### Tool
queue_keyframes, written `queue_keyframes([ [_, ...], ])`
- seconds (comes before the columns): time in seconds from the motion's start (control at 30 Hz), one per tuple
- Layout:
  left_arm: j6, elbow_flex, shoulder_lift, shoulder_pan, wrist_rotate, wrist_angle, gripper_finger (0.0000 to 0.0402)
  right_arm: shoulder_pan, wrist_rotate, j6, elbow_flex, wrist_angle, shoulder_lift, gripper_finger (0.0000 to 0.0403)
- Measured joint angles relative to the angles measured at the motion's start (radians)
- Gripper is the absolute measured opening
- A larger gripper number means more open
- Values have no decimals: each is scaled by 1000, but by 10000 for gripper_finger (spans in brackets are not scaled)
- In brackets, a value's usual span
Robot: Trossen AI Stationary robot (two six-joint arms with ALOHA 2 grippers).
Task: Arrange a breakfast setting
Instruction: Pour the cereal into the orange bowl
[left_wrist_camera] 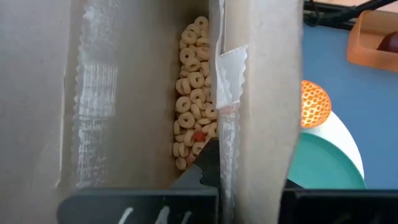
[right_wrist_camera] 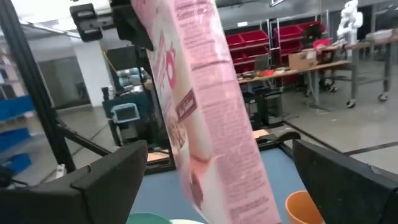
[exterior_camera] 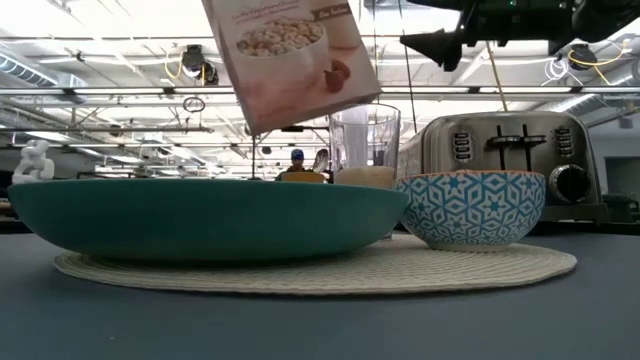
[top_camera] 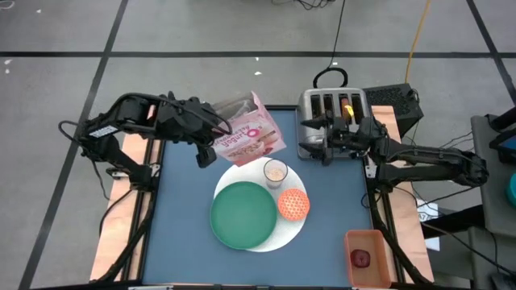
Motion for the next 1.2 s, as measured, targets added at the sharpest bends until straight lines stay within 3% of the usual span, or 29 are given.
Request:
queue_keyframes([
  [0.43, 18, 0, -3, -32, -1, 34, 3, -183, -237, 90, 0, 9, 22, 393],
  [0.67, 47, 0, -3, -31, -13, 99, 3, -240, -238, 90, 0, 10, 23, 393],
  [1.2, 125, 0, -3, -30, -20, 195, 3, -241, -167, 78, 0, 45, 9, 393],
])
